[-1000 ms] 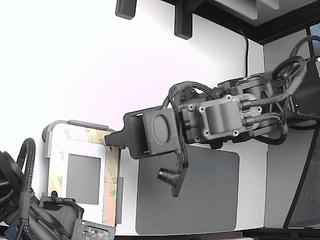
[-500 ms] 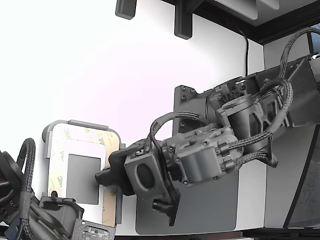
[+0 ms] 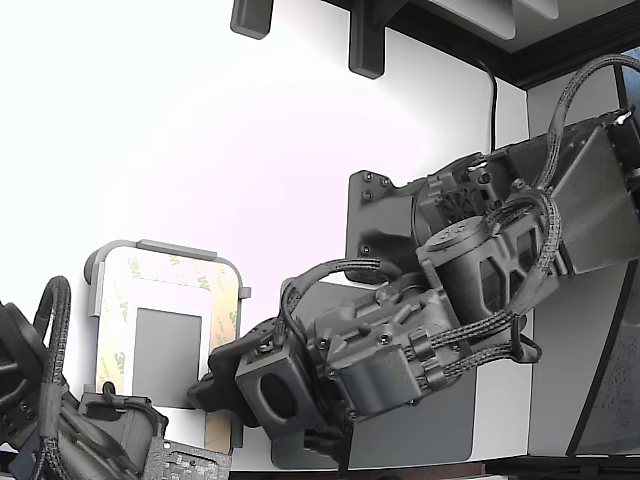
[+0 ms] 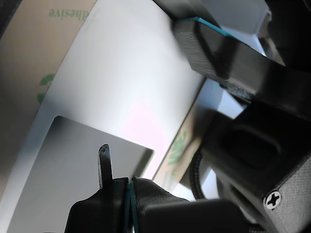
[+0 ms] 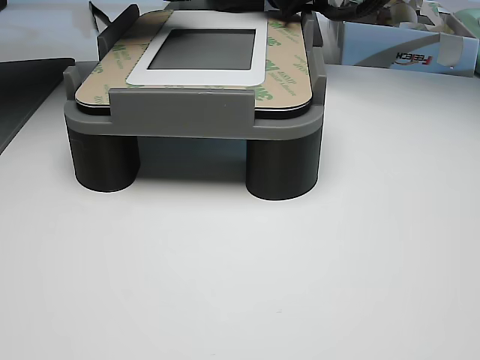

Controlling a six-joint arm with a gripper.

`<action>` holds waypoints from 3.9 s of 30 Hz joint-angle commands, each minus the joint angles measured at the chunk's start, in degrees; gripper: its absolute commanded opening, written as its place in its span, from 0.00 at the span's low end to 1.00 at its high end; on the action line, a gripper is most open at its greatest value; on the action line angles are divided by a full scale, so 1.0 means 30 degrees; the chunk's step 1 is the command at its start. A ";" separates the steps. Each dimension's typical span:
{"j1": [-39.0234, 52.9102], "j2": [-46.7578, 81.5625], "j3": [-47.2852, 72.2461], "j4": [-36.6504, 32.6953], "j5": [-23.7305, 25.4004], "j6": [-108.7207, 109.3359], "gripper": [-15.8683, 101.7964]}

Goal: Peel off protective film from adhesive tape.

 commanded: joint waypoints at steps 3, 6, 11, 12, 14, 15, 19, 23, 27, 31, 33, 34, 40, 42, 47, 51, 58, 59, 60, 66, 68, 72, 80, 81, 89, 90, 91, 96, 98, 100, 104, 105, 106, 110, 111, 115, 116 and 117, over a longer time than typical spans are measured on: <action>0.0000 -0.0410 -0.1025 -0.0059 -0.0146 -0.0176 0.04; 0.0234 -0.0732 -0.1289 -0.0088 0.0029 -0.0293 0.04; 0.0293 -0.1348 -0.1523 -0.0176 -0.0205 -0.0791 0.04; 0.0293 -0.1494 -0.1699 -0.0088 -0.0234 -0.0850 0.04; 0.0439 -0.1846 -0.2197 0.0322 -0.0146 -0.0908 0.04; 0.0498 -0.1963 -0.2373 0.0469 -0.0088 -0.0908 0.04; 0.0645 -0.2109 -0.2373 0.0352 -0.0059 -0.1084 0.04; 0.0762 -0.2139 -0.2344 0.0146 -0.0117 -0.1289 0.04; 0.0938 -0.2168 -0.2227 0.0000 0.0000 -0.1465 0.04; 0.1055 -0.2197 -0.2080 -0.0088 0.0117 -0.1641 0.04; 0.1055 -0.2197 -0.1992 -0.0176 0.0146 -0.1699 0.04; 0.1055 -0.2197 -0.1963 -0.0234 0.0146 -0.1758 0.04; 0.1055 -0.2314 -0.1963 -0.0410 0.0234 -0.1846 0.04; 0.1055 -0.2344 -0.1992 -0.0410 0.0234 -0.1846 0.04; 0.1055 -0.2344 -0.1875 -0.0439 0.0234 -0.1846 0.04; 0.1055 -0.2373 -0.1934 -0.0352 0.0234 -0.1875 0.04; 0.1055 -0.2373 -0.1846 -0.0293 0.0176 -0.1992 0.04; 0.1055 -0.2373 -0.1816 -0.0264 0.0176 -0.2051 0.04; 0.1055 -0.2373 -0.1787 -0.0264 0.0176 -0.2080 0.04; 0.1055 -0.2227 -0.1846 -0.0059 0.0176 -0.2080 0.04; 0.1055 -0.2197 -0.1846 -0.0059 0.0176 -0.2080 0.04; 0.1055 -0.2168 -0.1875 0.0000 0.0146 -0.1992 0.04; 0.1055 -0.2168 -0.2168 0.0293 0.0146 -0.1758 0.04; 0.1055 -0.2168 -0.2168 0.0264 0.0146 -0.1729 0.04; 0.1055 -0.2373 -0.2490 0.0234 0.0146 -0.1670 0.04; 0.1055 -0.2432 -0.2578 0.0234 0.0146 -0.1670 0.04; 0.1055 -0.2490 -0.2637 0.0234 0.0146 -0.1670 0.04; 0.1055 -0.2754 -0.3018 0.0381 0.0146 -0.1787 0.04; 0.1055 -0.2813 -0.2959 0.0264 0.0117 -0.1875 0.04; 0.1055 -0.2813 -0.2725 0.0059 0.0088 -0.1963 0.04; 0.1055 -0.2666 -0.2344 -0.0205 0.0059 -0.1963 0.04; 0.1055 -0.2666 -0.2344 -0.0205 0.0059 -0.1963 0.04; 0.1055 -0.2637 -0.2314 -0.0205 0.0059 -0.1963 0.04; 0.1055 -0.2578 -0.2227 -0.0234 0.0029 -0.1963 0.04; 0.1055 -0.2578 -0.2197 -0.0234 0.0029 -0.1963 0.04; 0.1055 -0.2578 -0.2227 -0.0234 -0.0059 -0.1846 0.04; 0.1084 -0.2578 -0.2227 -0.0234 -0.0059 -0.1816 0.04; 0.1084 -0.2578 -0.2256 -0.0234 -0.0059 -0.1787 0.04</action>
